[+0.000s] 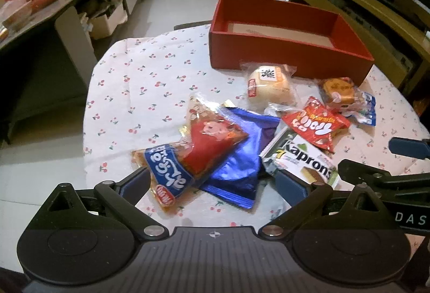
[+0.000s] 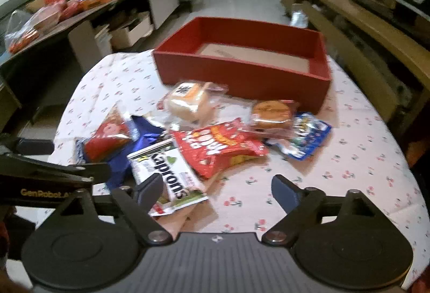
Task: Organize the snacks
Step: 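Grasp the red-and-blue triangular snack bag with the left tool while the right tool grasps the Kaprons wafer pack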
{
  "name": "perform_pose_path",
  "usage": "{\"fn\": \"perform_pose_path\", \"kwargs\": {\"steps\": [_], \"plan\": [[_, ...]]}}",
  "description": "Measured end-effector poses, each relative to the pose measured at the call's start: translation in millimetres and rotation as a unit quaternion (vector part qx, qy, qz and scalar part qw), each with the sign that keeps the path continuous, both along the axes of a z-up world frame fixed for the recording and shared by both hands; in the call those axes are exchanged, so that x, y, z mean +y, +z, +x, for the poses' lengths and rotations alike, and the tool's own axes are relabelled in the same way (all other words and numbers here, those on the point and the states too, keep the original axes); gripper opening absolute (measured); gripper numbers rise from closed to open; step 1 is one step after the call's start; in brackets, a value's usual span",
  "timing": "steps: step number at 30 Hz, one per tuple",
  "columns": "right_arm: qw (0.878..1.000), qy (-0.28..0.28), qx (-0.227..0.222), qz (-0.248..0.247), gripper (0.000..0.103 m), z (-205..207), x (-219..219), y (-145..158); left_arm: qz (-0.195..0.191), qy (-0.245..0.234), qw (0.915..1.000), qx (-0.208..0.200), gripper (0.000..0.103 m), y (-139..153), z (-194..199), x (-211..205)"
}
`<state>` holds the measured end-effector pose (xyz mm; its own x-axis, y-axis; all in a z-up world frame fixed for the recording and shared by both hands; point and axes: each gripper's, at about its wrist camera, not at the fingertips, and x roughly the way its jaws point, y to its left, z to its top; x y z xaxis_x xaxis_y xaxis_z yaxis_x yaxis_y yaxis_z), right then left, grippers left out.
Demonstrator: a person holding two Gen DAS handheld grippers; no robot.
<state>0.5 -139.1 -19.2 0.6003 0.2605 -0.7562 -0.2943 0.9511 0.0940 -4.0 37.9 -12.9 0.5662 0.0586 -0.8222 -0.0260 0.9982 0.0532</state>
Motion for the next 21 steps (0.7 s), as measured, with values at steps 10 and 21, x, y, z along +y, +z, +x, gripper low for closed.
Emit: {"fn": "perform_pose_path", "kwargs": {"steps": [10,21], "plan": [[0.994,0.106,0.028,0.003,0.087,23,23,-3,-0.016,0.021,0.9995,0.015,0.1,0,6,24],[0.977,0.195,0.085,-0.016,0.076,52,54,-27,-0.006,-0.013,0.9996,0.023,0.101,2,25,28]]}}
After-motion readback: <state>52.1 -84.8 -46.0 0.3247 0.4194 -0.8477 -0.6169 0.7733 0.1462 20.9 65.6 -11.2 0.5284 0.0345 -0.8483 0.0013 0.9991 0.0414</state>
